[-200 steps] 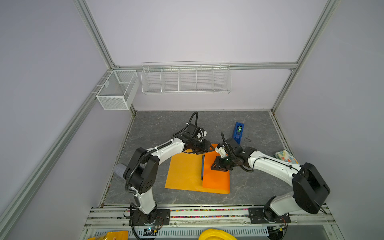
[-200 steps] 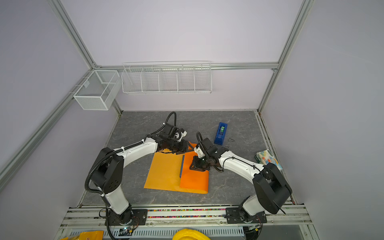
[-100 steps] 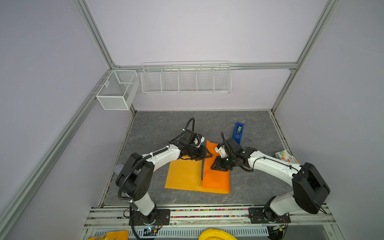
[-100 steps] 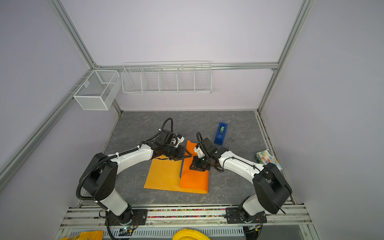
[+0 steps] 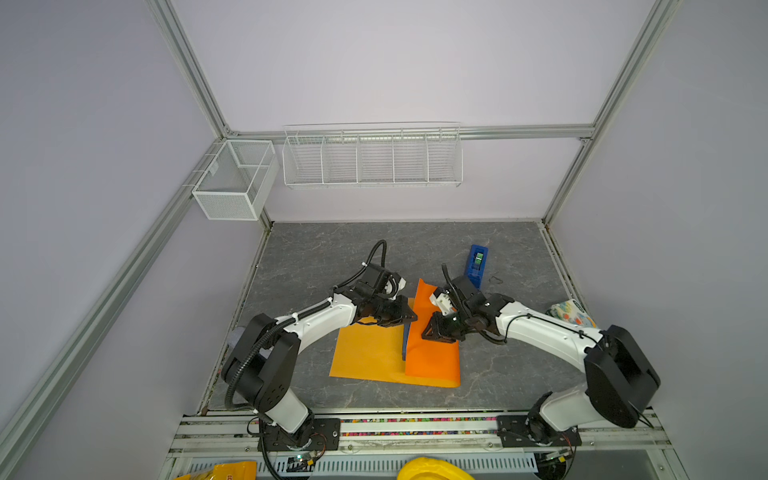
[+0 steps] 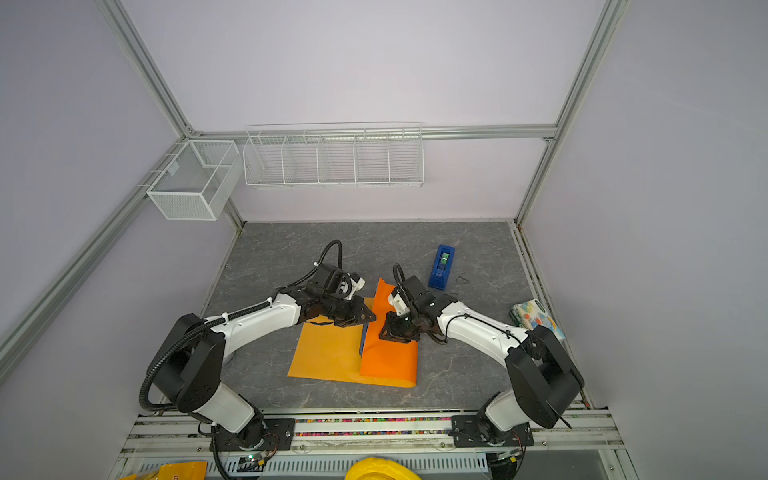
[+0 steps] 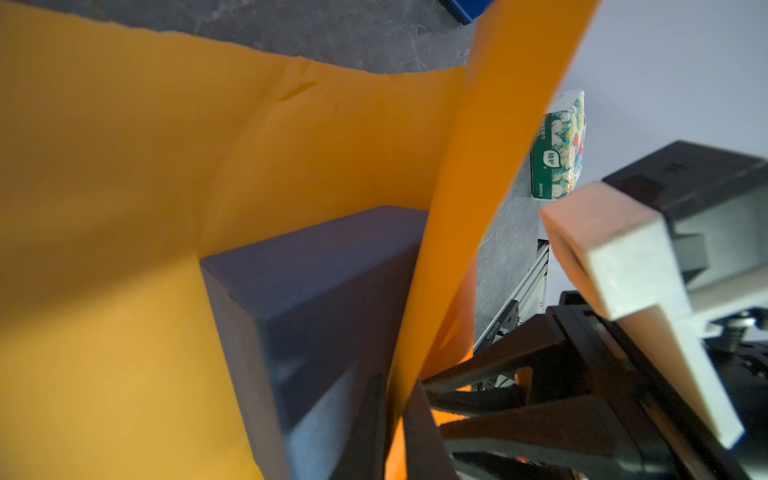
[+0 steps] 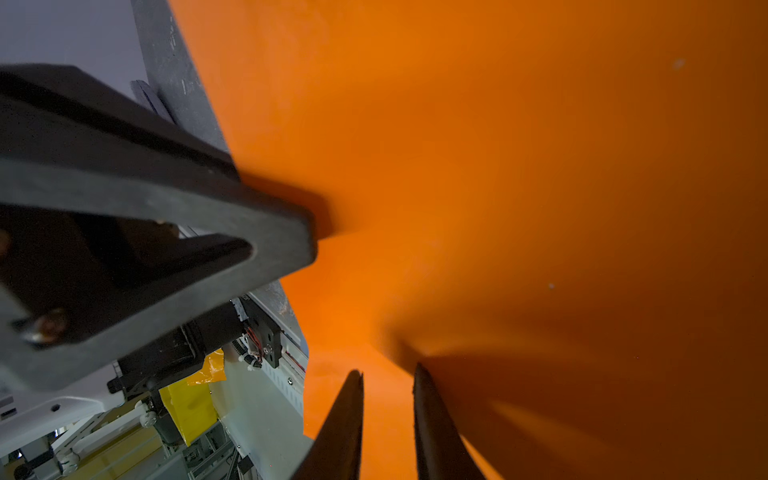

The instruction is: Wrap the gift box in paper

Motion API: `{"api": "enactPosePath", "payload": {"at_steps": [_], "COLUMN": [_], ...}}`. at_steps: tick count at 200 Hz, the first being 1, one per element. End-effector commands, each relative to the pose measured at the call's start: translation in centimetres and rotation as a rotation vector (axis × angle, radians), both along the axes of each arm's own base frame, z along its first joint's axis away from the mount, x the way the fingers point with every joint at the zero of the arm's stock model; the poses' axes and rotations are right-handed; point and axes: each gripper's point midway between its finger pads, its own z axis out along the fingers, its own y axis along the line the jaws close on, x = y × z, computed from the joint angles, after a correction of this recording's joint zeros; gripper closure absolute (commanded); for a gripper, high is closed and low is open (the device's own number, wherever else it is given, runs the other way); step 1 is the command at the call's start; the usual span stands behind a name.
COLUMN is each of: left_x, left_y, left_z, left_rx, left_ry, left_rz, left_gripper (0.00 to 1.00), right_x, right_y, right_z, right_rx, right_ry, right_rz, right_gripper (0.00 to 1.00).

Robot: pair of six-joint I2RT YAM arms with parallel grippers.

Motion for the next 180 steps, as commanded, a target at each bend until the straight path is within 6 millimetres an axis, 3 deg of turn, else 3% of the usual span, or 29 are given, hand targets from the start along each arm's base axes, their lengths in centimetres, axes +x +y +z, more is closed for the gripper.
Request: {"api": "enactPosePath", "payload": {"at_steps": [1, 55, 84, 114, 180], "left_x": [-0.1, 0.2, 0.5, 0.8, 1.1], "left_y": [0.5, 1.9, 3.0, 3.4, 3.6], "left_z": [0.4, 1.5, 1.5, 0.9, -0.9], "left_rx": [0.041, 0.133, 0.2, 0.249, 0.295], "left_ry": [-0.018, -0.072, -0.096, -0.097, -0.077], "left_rz": [0.002, 0.009, 0.017, 0.013, 0.005], "left_gripper": [0.95, 1.0, 1.0, 1.0, 1.0], "right_x": [-0.4, 0.3, 0.5, 0.6, 0.3], "right_y": [-0.9, -1.4, -1.7, -1.6, -1.6], "right_z": [0.1, 3.6, 4.2, 3.5, -0.7], "right_rx": [-0.035, -0.011, -0.014, -0.023, -0.089], "right_ry": [0.001, -0.079, -0.091, -0.074, 0.004], "right_rz": [-0.011, -0.039, -0.043, -0.034, -0.012], "right_gripper": [0.74, 0.69, 0.67, 0.67, 0.69]}}
